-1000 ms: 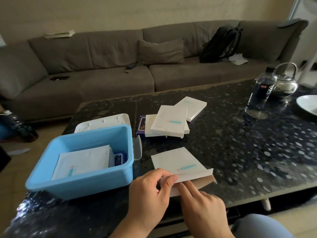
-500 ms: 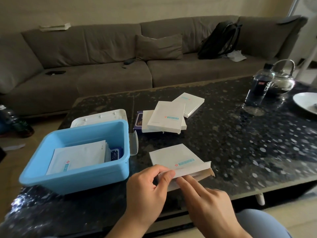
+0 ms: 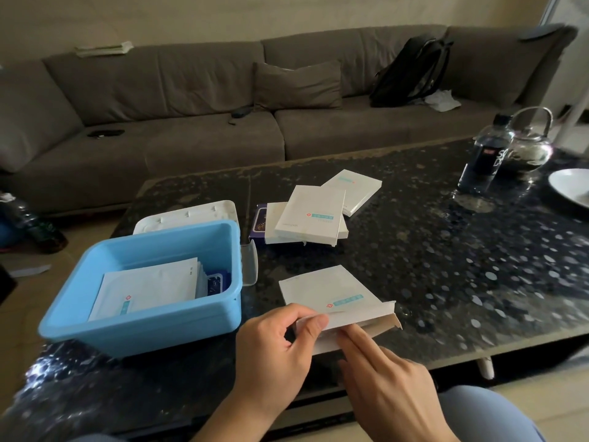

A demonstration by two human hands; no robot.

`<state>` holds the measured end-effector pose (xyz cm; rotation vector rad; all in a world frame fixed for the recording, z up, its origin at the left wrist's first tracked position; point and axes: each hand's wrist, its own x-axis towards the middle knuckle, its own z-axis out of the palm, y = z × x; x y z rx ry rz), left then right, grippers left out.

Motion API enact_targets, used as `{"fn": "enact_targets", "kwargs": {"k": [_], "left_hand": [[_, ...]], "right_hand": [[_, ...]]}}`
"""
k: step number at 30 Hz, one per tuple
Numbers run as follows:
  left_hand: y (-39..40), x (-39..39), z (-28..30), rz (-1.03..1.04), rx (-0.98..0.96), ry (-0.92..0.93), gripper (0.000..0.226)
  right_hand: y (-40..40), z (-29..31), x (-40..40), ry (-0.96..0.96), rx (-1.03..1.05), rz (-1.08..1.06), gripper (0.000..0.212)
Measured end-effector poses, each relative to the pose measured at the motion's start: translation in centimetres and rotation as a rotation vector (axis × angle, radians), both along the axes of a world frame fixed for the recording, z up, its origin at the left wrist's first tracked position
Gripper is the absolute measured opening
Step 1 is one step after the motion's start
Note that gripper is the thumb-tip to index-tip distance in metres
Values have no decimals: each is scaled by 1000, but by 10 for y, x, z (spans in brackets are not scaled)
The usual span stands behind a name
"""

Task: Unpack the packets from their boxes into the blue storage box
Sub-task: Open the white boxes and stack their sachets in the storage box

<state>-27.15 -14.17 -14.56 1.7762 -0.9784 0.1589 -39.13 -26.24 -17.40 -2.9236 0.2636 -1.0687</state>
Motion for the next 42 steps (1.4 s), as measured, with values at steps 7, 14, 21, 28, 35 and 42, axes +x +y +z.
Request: {"fn": "enact_targets", "kwargs": {"k": [7, 14, 21, 28, 35, 42], "left_hand": [[5, 4, -4, -46, 67, 98, 28], [11, 4, -15, -163, 334, 18, 19], [25, 2, 22, -455, 381, 385, 51], [20, -6, 74, -293, 19, 983, 30], [31, 15, 96, 12, -475, 1406, 23], [50, 18, 96, -3, -586, 1492, 19]], "right_hand": [[1, 12, -36, -173, -173, 77, 34], [2, 16, -49, -171, -186, 199, 37], [-24, 104, -20, 24, 511, 362, 21], [-42, 143, 58, 145, 926, 239, 28], [22, 114, 45, 18, 1651, 79, 59], [44, 122, 55, 132, 1711, 153, 31]]}}
